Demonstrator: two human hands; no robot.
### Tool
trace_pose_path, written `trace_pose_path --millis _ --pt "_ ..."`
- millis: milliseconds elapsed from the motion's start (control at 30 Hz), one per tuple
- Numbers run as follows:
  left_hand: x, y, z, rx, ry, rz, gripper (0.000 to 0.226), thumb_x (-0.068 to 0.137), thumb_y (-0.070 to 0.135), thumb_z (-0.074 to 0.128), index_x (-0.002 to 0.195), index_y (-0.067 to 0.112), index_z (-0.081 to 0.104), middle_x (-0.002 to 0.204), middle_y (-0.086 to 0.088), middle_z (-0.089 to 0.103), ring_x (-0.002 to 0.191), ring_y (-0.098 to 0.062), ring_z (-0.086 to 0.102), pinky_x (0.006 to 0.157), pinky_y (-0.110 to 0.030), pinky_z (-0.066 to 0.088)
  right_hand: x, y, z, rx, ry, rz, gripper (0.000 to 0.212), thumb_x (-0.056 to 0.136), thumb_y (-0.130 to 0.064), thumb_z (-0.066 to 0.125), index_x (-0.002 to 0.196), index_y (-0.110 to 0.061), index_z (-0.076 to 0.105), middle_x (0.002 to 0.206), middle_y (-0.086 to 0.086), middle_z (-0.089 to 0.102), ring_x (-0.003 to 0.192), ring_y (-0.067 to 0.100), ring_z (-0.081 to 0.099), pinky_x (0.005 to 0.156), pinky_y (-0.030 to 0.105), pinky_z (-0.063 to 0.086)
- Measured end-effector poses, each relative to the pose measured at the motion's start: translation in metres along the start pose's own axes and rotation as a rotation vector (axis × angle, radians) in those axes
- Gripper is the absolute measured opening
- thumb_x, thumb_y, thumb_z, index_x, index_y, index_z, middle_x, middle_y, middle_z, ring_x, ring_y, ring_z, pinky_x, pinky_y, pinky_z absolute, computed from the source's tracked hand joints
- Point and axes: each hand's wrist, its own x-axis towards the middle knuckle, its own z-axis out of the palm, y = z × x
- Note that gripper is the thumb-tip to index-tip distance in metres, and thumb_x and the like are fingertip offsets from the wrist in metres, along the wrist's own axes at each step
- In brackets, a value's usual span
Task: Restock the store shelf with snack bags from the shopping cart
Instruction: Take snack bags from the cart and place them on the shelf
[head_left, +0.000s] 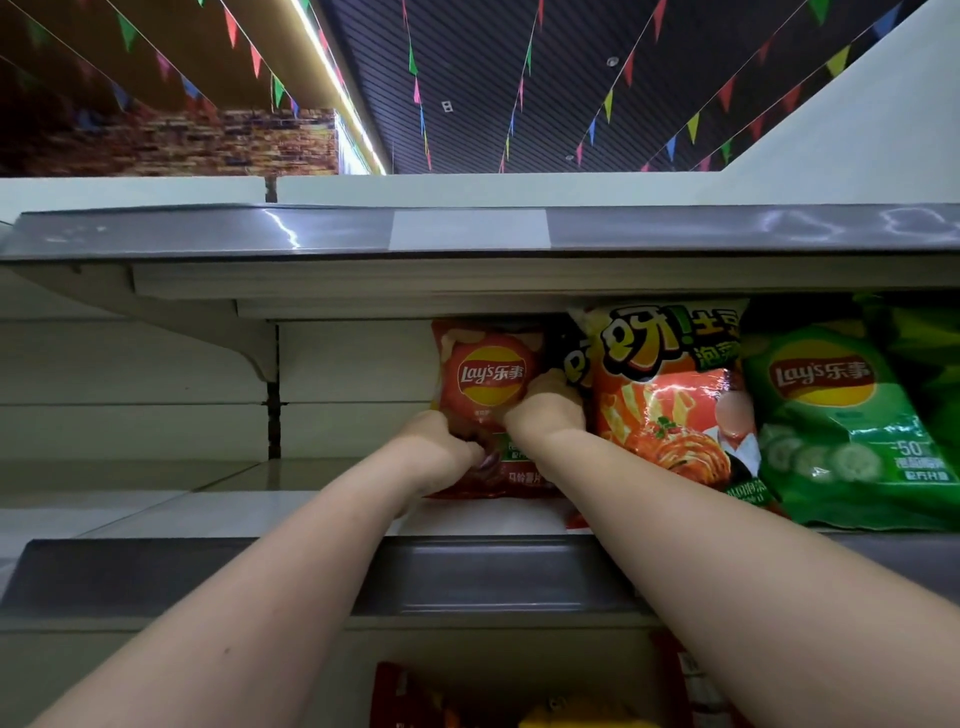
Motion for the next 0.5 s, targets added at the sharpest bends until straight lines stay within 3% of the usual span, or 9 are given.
trace_pose_path --millis 167,233,400,500 --pt "-0.019 0.012 -0.006 -0.036 0.17 0.056 0.04 0.093 0.025 0.057 0.129 0.009 0.05 0.131 -0.012 0.054 0.117 -0.03 0.053 0.092 -0.032 0.043 -0.026 -0.009 -0.024 0.02 -0.014 -0.114 0.043 0.088 -0.018 0.059 0.127 -0.005 0.046 0.129 0.014 0.05 0.114 0.029 0.053 0.082 0.031 0.047" --pt "-0.03 0.017 -0.01 -0.044 0.232 0.082 0.038 0.092 0.025 0.056 0.128 0.013 0.051 0.129 -0.01 0.056 0.116 -0.029 0.053 0.093 -0.033 0.044 -0.041 -0.015 -0.036 0.087 -0.019 -0.141 0.041 0.089 -0.018 0.06 0.126 -0.005 0.048 0.13 0.013 0.048 0.116 0.029 0.051 0.087 0.031 0.045" --pt "-0.071 0.024 -0.01 -0.18 0.37 0.154 0.023 0.092 0.022 0.056 0.115 0.022 0.055 0.108 0.002 0.058 0.099 -0.013 0.053 0.079 -0.022 0.042 -0.092 -0.005 -0.056 0.325 -0.074 -0.271 0.036 0.088 -0.016 0.056 0.124 -0.017 0.047 0.127 0.005 0.049 0.113 0.021 0.051 0.093 0.032 0.047" --pt "-0.107 0.017 -0.003 -0.29 0.373 0.142 0.014 0.092 0.02 0.055 0.103 0.027 0.052 0.092 0.012 0.056 0.092 -0.009 0.056 0.073 -0.02 0.043 -0.131 0.016 -0.062 0.407 -0.166 -0.388 0.031 0.088 -0.013 0.055 0.118 -0.022 0.05 0.12 -0.003 0.053 0.106 0.009 0.05 0.088 0.023 0.043"
